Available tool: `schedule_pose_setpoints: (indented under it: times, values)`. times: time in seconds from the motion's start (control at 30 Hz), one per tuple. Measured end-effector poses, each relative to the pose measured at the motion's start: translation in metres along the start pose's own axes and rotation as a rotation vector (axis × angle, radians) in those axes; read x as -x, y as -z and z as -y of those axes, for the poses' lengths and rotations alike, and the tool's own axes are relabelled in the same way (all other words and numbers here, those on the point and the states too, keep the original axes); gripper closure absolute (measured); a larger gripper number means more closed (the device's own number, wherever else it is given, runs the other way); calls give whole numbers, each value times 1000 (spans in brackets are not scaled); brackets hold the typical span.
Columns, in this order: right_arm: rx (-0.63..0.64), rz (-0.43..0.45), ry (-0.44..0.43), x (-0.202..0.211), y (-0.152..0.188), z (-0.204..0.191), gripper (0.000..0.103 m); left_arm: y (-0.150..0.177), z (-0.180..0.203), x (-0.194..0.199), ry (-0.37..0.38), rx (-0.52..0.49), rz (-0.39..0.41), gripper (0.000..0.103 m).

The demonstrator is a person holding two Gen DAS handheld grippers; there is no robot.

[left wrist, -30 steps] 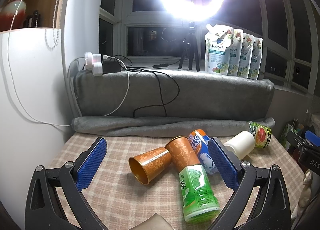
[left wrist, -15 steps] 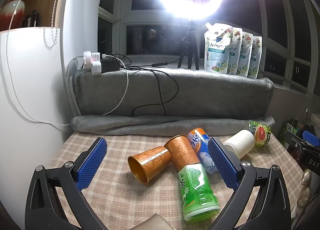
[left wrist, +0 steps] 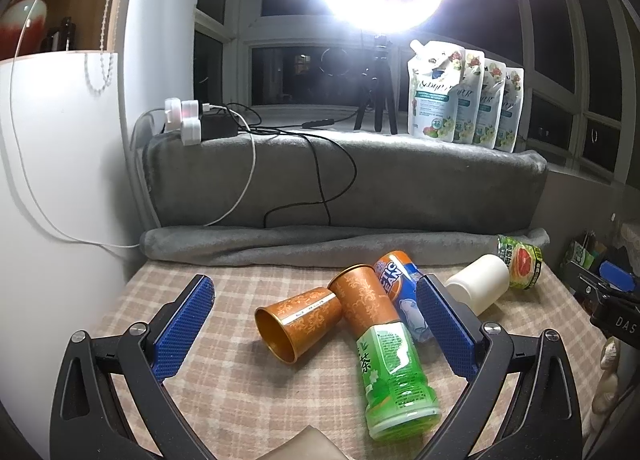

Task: Flip cup upright
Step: 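Move the right tool to the lying green tea bottle and close on it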

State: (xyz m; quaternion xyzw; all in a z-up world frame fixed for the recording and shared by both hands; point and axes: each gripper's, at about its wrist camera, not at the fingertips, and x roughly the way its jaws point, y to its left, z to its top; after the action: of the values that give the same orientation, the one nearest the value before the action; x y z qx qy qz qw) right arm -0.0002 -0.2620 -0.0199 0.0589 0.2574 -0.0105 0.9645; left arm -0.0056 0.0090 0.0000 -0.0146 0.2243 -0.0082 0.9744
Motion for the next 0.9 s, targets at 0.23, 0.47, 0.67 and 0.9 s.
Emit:
schedule_pose_setpoints:
  times: [0.23, 0.47, 0.67, 0.9]
  values:
    - [-21, -57, -48, -14, 0, -1, 0, 5, -13, -4, -20, 24, -30, 2]
    - [-13, -153, -142, -37, 2, -10, 0, 14, -31, -6, -53, 47, -63, 2]
    - [-38, -269, -230, -62, 10, -18, 0, 28, -47, -10, -66, 59, -128, 2]
    - [-28, -413, -319, -89, 22, -39, 0, 39, -64, -11, -48, 103, -203, 2]
